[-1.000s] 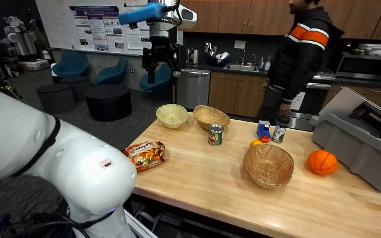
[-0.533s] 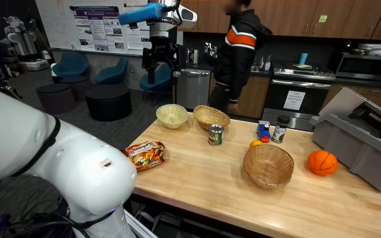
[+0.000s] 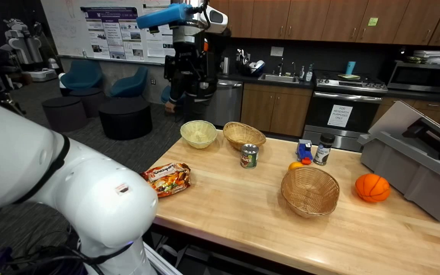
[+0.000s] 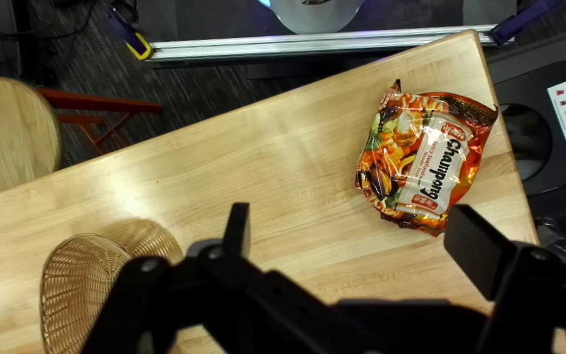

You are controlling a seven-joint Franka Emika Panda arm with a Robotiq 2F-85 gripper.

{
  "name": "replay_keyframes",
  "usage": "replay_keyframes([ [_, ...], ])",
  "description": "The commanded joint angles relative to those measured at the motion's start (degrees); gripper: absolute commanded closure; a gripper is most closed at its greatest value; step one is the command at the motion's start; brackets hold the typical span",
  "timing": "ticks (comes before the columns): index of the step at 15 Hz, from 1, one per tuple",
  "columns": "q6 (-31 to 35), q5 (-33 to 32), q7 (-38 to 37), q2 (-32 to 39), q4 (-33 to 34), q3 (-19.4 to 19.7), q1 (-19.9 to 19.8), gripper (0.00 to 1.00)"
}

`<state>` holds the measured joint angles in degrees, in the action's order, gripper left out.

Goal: Put the green can in the dark brown basket at the top

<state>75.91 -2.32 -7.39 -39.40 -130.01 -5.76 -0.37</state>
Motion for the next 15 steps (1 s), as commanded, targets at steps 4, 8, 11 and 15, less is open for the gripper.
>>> replay_keyframes([
  [4,-0.13,-0.17,-0.29,0.11,0.15,0.38,0.58,0.0],
  [8,-0.19,-0.3,-0.26,0.1,0.16,0.47,0.5,0.0],
  [11,0.07,-0.73,-0.05,0.34,0.3,0.83,0.25,0.0],
  [15,2.19,-0.7,0.03,2.56,1.86,-0.44,1.13,0.0],
])
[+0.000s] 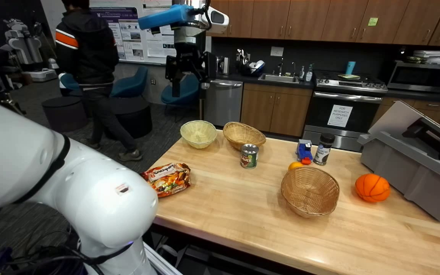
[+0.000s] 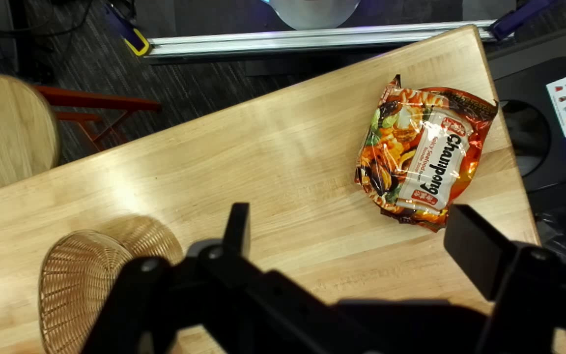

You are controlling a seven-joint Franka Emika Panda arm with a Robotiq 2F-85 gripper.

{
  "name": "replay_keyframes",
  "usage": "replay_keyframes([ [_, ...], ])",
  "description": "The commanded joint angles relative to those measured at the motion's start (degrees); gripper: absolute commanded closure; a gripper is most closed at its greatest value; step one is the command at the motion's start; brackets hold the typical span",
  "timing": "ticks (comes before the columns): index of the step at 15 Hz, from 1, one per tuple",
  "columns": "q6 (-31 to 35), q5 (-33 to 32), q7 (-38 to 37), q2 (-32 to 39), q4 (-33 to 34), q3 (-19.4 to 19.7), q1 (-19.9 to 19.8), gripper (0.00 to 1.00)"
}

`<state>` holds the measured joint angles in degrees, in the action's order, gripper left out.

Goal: Put the green can in the dark brown basket at the top

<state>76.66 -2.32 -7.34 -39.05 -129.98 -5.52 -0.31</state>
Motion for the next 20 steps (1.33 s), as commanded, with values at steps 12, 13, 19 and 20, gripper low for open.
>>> replay_keyframes([
  [12,8.83,-1.35,-0.62,17.19,13.55,-6.91,5.57,0.0],
  [13,9.0,-1.42,-0.39,18.59,14.13,-6.87,5.85,0.0],
  [19,10.65,-1.21,2.29,25.68,15.96,-5.02,6.2,0.0],
  [20,10.61,-1.27,2.8,26.33,15.95,-4.79,6.27,0.0],
])
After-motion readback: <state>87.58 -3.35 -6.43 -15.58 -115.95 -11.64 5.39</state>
